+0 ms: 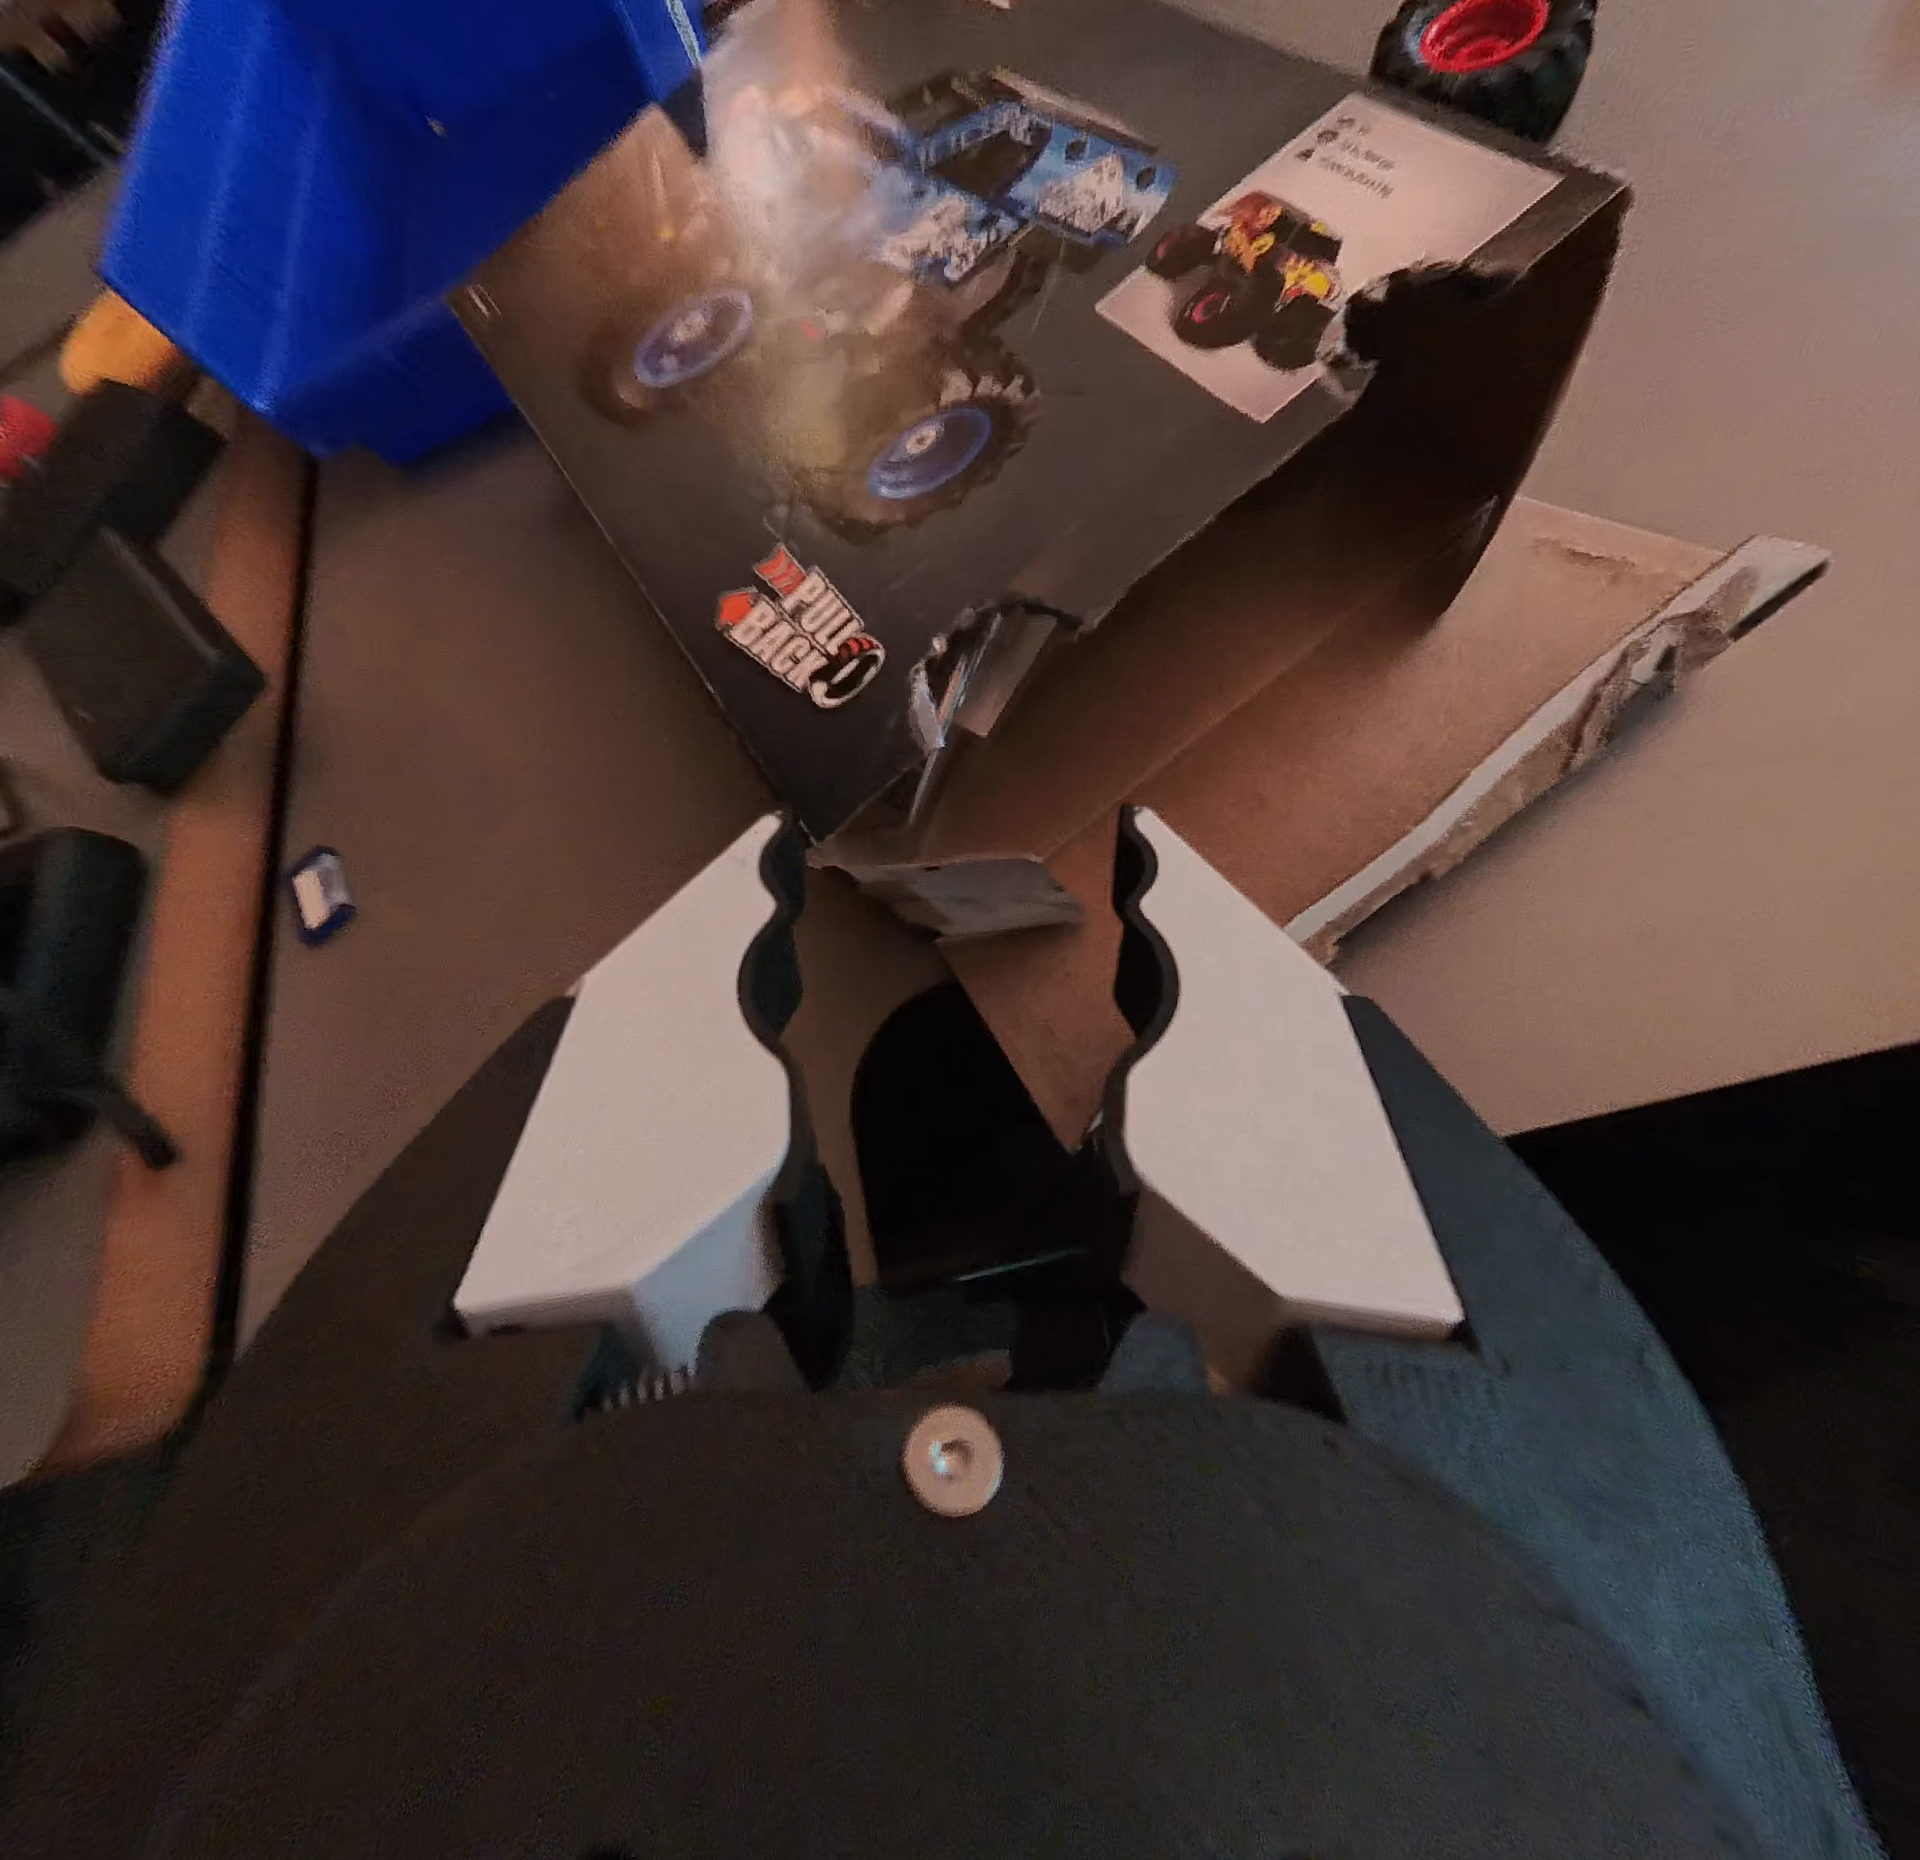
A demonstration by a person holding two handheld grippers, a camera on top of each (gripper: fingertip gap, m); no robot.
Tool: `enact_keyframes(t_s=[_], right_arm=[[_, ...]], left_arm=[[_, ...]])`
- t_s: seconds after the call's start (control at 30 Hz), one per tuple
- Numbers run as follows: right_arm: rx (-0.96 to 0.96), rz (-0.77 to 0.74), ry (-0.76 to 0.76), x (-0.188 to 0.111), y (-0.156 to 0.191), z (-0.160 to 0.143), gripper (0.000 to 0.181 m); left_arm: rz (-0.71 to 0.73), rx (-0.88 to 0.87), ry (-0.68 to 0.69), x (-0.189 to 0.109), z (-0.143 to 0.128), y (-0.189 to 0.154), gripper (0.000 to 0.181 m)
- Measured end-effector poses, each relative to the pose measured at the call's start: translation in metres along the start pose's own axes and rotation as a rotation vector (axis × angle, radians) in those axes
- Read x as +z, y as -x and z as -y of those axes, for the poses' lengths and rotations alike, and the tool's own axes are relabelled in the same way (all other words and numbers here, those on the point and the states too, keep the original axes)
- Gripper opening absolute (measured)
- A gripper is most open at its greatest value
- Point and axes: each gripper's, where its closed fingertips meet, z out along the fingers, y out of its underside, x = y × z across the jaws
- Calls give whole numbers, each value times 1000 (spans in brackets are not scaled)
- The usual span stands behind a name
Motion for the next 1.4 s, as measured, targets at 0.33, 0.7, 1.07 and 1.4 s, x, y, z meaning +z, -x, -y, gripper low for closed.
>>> enact_keyframes(t_s=[0.33, 0.7, 1.07, 1.4], right_arm=[[-122, -19, 1, 107, 32, 41, 40], [324, 178, 90, 172, 20, 40, 37], [806, 493, -142, 169, -14, 55, 6], [613, 325, -45, 189, -12, 49, 0]], left_arm=[[63, -90, -35, 8, -3, 21, 16], [-242, 2, -149, 8, 38, -73, 4], [-326, 81, -142, 18, 34, -93, 6], [-272, 122, -184, 20, 37, -100, 21]])
